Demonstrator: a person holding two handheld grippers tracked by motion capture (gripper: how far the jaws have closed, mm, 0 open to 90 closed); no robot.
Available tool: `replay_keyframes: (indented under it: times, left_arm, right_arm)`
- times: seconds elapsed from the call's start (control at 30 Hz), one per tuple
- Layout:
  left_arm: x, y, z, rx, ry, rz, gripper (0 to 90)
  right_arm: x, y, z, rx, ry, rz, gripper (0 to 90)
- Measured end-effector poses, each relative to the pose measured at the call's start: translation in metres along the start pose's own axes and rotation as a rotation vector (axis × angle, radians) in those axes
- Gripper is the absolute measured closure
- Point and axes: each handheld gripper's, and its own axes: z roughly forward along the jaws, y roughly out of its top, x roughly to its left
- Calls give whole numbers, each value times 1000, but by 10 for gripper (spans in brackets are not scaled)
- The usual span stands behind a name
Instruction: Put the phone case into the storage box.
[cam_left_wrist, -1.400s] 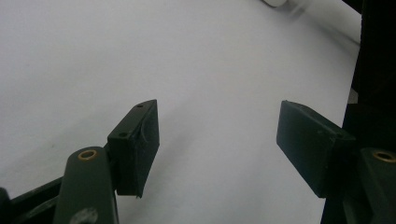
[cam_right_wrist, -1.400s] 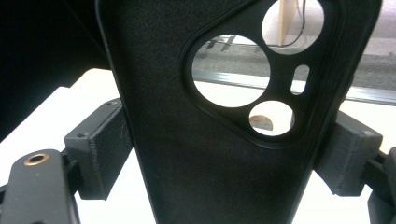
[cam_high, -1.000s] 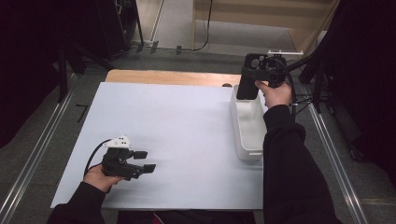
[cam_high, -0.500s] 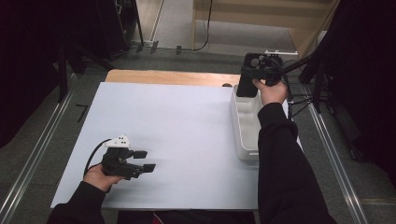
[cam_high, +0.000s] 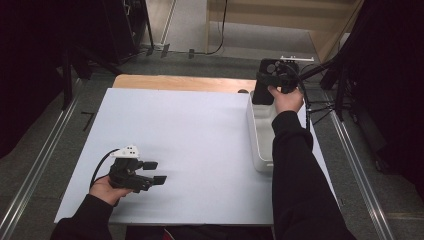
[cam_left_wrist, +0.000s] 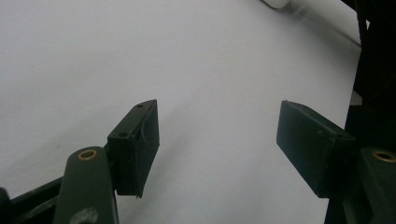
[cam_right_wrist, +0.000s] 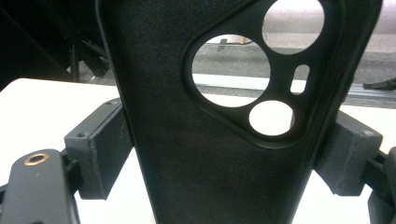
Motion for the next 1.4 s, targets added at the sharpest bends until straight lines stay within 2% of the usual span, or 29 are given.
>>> replay_keyframes:
  times: [0.57,0.9,1.4]
  left_arm:
    - [0,0,1,5,1,2,296]
    - [-1,0,2,3,-5,2,296]
    - [-1,-1,3,8,-6,4,296]
  right_arm:
    - [4,-7,12,8,-25,7,133]
    - [4,-18,20,26,-37,12,133]
    - [5,-32,27,41,-67,-26,128]
